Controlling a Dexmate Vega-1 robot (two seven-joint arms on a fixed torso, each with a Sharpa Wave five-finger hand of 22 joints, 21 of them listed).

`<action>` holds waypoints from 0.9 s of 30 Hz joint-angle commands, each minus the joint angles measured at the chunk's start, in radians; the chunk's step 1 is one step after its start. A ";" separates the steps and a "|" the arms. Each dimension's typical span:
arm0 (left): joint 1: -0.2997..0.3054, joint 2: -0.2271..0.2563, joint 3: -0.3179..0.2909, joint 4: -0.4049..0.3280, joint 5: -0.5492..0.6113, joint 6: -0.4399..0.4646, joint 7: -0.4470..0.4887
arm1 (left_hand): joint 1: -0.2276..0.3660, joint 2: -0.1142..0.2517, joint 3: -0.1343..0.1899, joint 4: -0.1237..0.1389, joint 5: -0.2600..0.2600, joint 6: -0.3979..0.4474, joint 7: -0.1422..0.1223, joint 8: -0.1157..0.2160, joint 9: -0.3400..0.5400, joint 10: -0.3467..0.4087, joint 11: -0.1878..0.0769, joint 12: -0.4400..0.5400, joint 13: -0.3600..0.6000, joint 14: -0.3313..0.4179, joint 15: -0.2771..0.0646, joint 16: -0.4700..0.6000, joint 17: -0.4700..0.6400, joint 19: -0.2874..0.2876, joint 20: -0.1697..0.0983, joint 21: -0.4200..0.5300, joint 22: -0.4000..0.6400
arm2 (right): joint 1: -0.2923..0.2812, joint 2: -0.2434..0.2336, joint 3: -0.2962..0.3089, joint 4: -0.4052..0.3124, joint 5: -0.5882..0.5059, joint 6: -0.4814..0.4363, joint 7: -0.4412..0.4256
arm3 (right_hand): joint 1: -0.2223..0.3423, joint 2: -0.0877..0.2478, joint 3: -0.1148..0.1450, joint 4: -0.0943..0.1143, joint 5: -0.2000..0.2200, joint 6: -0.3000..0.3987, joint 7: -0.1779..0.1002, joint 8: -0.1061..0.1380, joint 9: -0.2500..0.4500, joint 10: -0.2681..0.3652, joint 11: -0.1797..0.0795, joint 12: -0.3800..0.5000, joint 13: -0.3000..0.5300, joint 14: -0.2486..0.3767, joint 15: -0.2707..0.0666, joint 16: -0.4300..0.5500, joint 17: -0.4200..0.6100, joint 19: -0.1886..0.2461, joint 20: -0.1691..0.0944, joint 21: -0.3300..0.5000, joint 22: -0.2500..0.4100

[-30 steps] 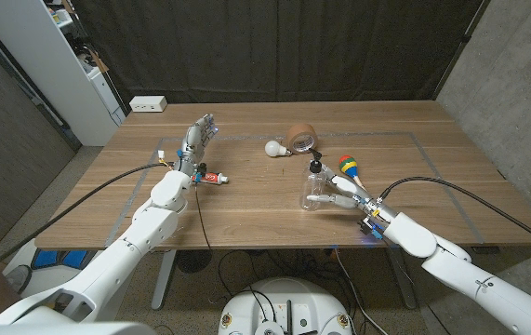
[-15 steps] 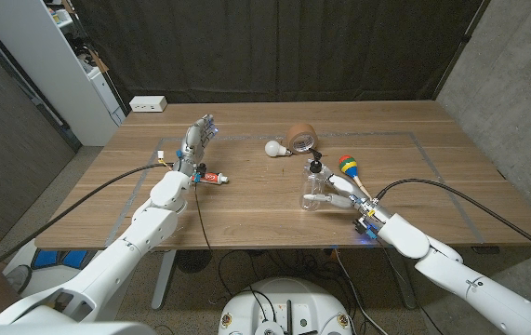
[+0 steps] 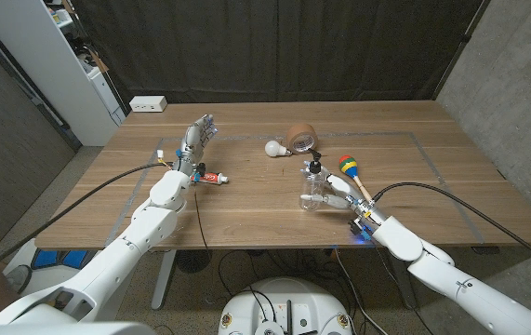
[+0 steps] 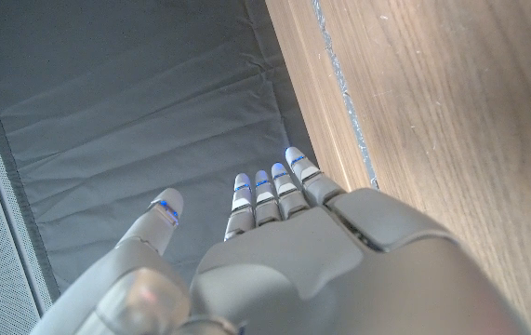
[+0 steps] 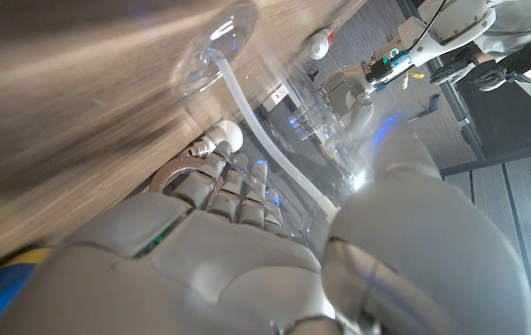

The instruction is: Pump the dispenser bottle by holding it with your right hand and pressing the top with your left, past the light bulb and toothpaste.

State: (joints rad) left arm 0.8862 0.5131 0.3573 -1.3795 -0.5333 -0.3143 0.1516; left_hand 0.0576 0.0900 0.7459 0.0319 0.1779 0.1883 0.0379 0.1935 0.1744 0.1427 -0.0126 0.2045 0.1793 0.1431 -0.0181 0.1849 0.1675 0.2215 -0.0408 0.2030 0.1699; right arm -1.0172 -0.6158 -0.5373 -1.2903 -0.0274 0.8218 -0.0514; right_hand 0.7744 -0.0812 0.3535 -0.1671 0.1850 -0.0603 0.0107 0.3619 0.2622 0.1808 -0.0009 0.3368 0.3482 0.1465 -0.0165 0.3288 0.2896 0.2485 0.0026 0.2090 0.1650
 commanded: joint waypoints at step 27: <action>0.020 -0.002 0.001 -0.022 -0.001 0.010 0.020 | -0.015 0.073 0.014 0.008 0.003 0.026 0.010 0.000 0.004 0.028 0.015 0.005 0.002 0.033 0.017 0.001 0.001 0.028 -0.012 0.006 0.002 | -0.018 0.050 0.022 0.026 -0.013 0.030 -0.076 | 0.133 0.027 0.012 -0.004 0.030 0.234 0.009 0.183 0.049 0.195 -0.058 0.136 0.124 0.198 -0.098 0.119 0.108 0.240 -0.046 0.033 0.010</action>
State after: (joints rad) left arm 0.9017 0.5126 0.3607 -1.3999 -0.5305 -0.3039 0.1703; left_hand 0.0494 0.0897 0.7540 0.0399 0.1779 0.2088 0.0479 0.1935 0.1743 0.1605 0.0053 0.2044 0.1792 0.1667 -0.0017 0.1849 0.1676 0.2414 -0.0394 0.2071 0.1699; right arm -1.0258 -0.5713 -0.5228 -1.2529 -0.0238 0.8572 -0.1043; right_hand 0.8914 -0.0537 0.3630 -0.1682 0.2049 0.1495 0.0160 0.5261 0.3043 0.3532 -0.0535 0.4595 0.4589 0.3233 -0.0395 0.4331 0.3838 0.4662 -0.0396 0.2369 0.1701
